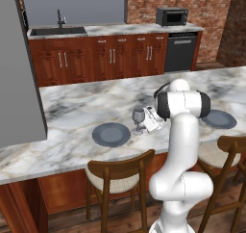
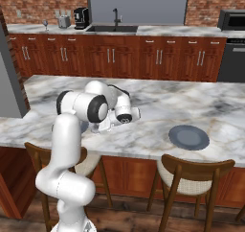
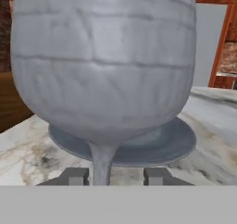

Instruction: Retrieve the wine glasses from the counter and place one next to each plate.

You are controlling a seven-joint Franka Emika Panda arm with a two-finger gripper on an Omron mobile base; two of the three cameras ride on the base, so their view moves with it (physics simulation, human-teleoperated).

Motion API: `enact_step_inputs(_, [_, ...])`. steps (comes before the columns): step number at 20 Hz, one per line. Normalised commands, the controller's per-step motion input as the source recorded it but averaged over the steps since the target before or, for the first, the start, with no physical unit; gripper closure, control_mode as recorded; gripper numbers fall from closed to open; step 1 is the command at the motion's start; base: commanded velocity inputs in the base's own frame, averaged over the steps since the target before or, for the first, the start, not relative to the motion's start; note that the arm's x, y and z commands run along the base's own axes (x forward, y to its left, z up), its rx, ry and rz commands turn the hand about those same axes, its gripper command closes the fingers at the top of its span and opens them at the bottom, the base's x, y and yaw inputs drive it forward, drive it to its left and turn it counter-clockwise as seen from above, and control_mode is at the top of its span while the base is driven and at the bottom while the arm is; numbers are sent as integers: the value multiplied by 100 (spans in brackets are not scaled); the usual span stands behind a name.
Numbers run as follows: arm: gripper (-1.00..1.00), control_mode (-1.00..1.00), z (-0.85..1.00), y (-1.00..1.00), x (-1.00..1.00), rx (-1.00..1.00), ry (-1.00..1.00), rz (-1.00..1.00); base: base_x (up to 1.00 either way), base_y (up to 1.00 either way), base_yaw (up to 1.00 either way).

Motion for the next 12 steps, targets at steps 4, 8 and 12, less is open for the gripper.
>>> enact_step_inputs(4, [-100, -100, -13, -12, 0, 0, 0, 0, 0, 0, 0])
enact_step_inputs(8, [-100, -100, -8, -15, 0, 0, 0, 0, 0, 0, 0])
enact_step_inputs(12, [-100, -100, 0, -34, 0, 0, 0, 0, 0, 0, 0])
